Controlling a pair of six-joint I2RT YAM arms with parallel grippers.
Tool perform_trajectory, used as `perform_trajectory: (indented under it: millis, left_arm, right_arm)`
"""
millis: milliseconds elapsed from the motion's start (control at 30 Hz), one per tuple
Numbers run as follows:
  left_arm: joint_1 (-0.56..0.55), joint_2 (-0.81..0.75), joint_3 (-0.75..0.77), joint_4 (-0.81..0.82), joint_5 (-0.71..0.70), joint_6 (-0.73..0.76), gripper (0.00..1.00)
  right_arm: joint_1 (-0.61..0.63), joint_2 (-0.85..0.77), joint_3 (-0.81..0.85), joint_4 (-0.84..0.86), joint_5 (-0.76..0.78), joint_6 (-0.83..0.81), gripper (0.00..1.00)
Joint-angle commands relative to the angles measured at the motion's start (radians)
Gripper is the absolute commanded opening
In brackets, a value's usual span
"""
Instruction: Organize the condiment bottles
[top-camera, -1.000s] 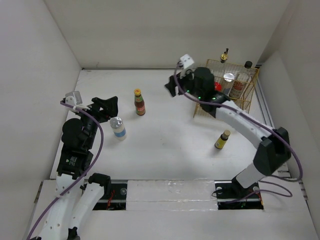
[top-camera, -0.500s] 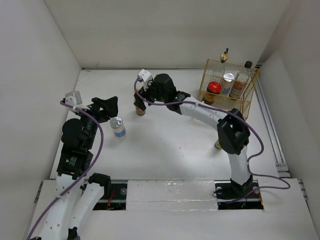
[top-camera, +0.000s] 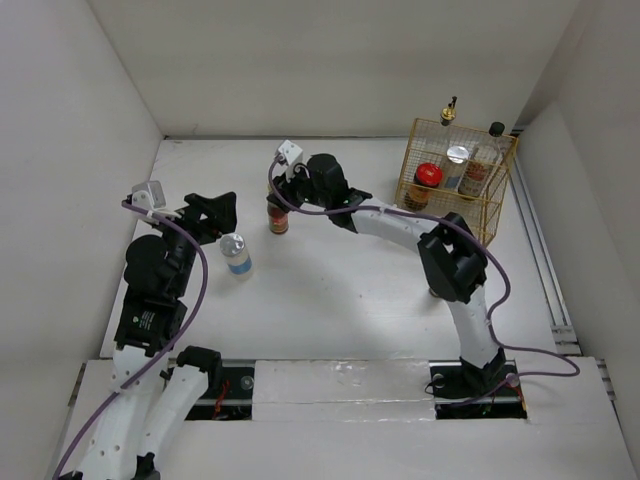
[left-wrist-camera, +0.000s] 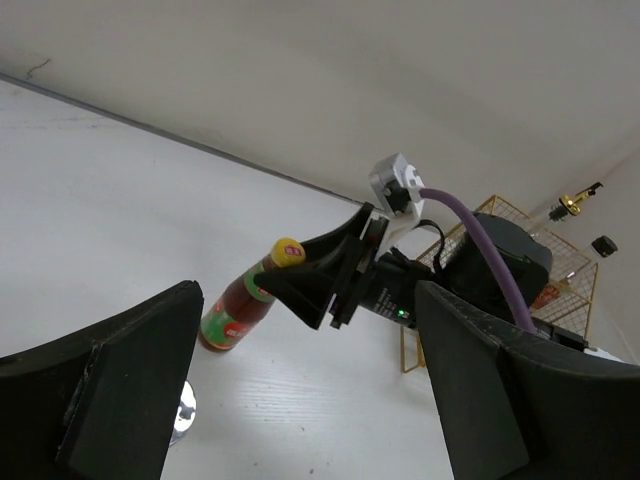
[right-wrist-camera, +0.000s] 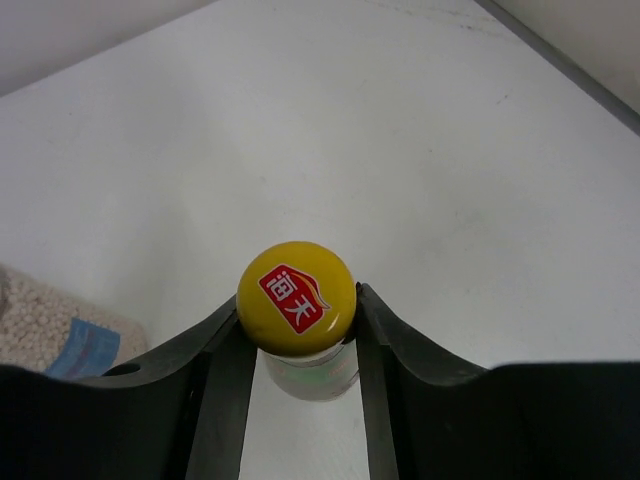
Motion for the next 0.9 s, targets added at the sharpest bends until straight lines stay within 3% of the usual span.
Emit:
perform_trajectory:
  millis: [0,167,433,600,867]
  left_arm:
    - [-0.008,0.002,-0.008,0.059,0.003,0.005,0.83]
    - [-0.008,0.002,-0.008,0.059,0.013,0.005,0.83]
    - [-0.008,0.018,-0.008,0.059,0.007,0.005,0.83]
    - [-0.008,0.019,-0.008,0.059,0.01,0.005,0.83]
    - [-0.008,0.017,-0.008,0.057,0.019,0.005,0.83]
  right_arm:
    - [-0.015,-0.195,-0.093,0.231,-0.065,0.078,0.22]
    - [-0.082,-0.492,-0.279,0.279,-0.028,0.081,0.21]
    - [-0.288,-0.917,-0.558,0.147,0.078,0.107,0.18]
    - [-0.394,-1.02,-0.618,0.069,0.119,0.117,0.18]
    - [-0.547,-1.05,-0.638,0.026,0.081,0.126,0.18]
